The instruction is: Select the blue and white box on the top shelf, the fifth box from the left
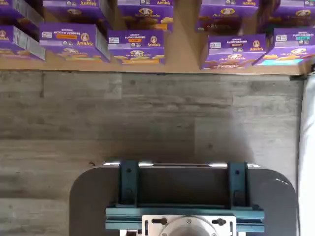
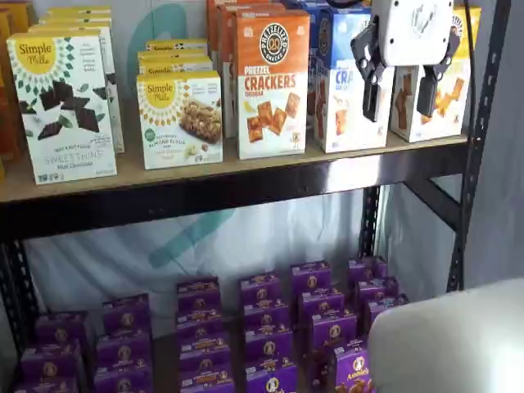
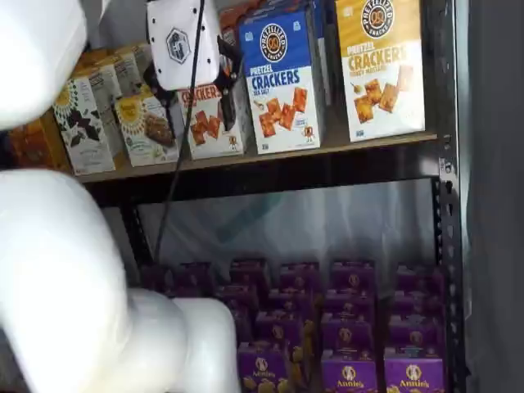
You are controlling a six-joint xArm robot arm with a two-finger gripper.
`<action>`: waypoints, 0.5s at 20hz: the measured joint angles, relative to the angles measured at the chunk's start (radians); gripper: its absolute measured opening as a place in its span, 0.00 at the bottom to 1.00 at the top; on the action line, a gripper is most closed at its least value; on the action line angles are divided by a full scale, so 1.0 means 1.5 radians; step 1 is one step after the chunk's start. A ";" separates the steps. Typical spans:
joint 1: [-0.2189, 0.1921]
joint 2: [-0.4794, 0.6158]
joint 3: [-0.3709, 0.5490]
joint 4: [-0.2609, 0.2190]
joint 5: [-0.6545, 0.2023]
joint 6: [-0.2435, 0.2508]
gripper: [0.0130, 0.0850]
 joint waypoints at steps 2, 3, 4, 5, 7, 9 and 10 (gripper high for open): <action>-0.009 0.007 -0.006 0.010 0.012 -0.004 1.00; -0.018 0.006 -0.005 0.020 0.011 -0.009 1.00; -0.023 0.005 -0.004 0.025 0.008 -0.011 1.00; -0.023 0.004 -0.003 0.026 0.007 -0.012 1.00; -0.020 0.004 -0.001 0.022 0.003 -0.010 1.00; -0.013 0.002 0.004 0.015 -0.008 -0.008 1.00; -0.006 0.000 0.008 0.006 -0.017 -0.005 1.00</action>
